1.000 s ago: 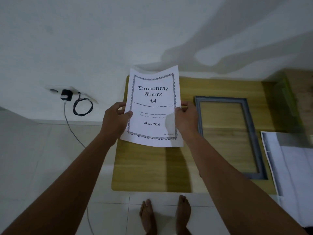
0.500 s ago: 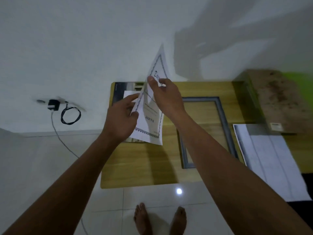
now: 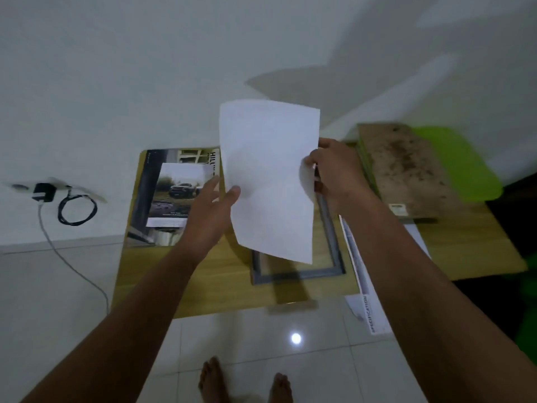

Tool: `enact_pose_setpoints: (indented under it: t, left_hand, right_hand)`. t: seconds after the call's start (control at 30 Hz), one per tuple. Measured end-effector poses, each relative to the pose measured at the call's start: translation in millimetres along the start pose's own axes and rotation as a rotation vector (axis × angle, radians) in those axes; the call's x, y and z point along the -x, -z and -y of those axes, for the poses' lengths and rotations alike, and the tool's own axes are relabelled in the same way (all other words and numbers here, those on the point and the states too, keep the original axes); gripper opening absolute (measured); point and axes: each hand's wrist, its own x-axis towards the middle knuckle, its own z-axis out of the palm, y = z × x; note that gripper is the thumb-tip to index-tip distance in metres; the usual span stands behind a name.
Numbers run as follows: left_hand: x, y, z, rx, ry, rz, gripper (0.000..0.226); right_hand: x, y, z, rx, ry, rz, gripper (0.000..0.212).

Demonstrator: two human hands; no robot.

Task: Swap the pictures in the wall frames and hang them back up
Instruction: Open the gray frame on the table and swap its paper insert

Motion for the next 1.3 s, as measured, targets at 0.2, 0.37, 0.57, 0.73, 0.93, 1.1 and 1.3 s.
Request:
enact_pose_setpoints:
  t: [0.2,0.37,0.57,0.73,0.93,1.1,1.3]
  left_hand:
    - [-2.7,-40.7,23.7,0.159,0.204,0.067,0.045]
    - [-6.4,-62.0,53.3,-0.156,0.115,0.025,0.046]
    - [-25.8,-79.8,69.9,-0.467,-0.055,-0.069,0.051]
    - [-39.4,-84.4,82.6,-0.695,-0.180,-0.144,0.054]
    - [-38.6,-88.4,99.5,-0.881,-0.319,-0.049,0.066]
    - [-39.9,-91.0,101.1,-1.016,-0.347,-0.009,0.063]
    - [-40.3,-95.4,97.8,-1.116,-0.393,0.016,0.066]
  right_hand:
    - [-18.5,69.5,-53.7,0.112,-0.152,-0.003,0.036]
    - [-34.1,87.2,-103.6,0.325,-0.130,-0.049,0.030]
    - [-51.2,79.0,-144.5,0.567,-0.030,-0.071,0.043]
    - [-61.0,70.0,-154.3,0.685,0.104,-0.068,0.051]
    - [-55.5,78.0,-167.2,1.065,0.361,0.174,0.064]
    - [-59.2,90.3,-186.2,1.266,0.385,0.335,0.070]
    - [-62.0,86.8,-191.3,1.182,0.418,0.234,0.061]
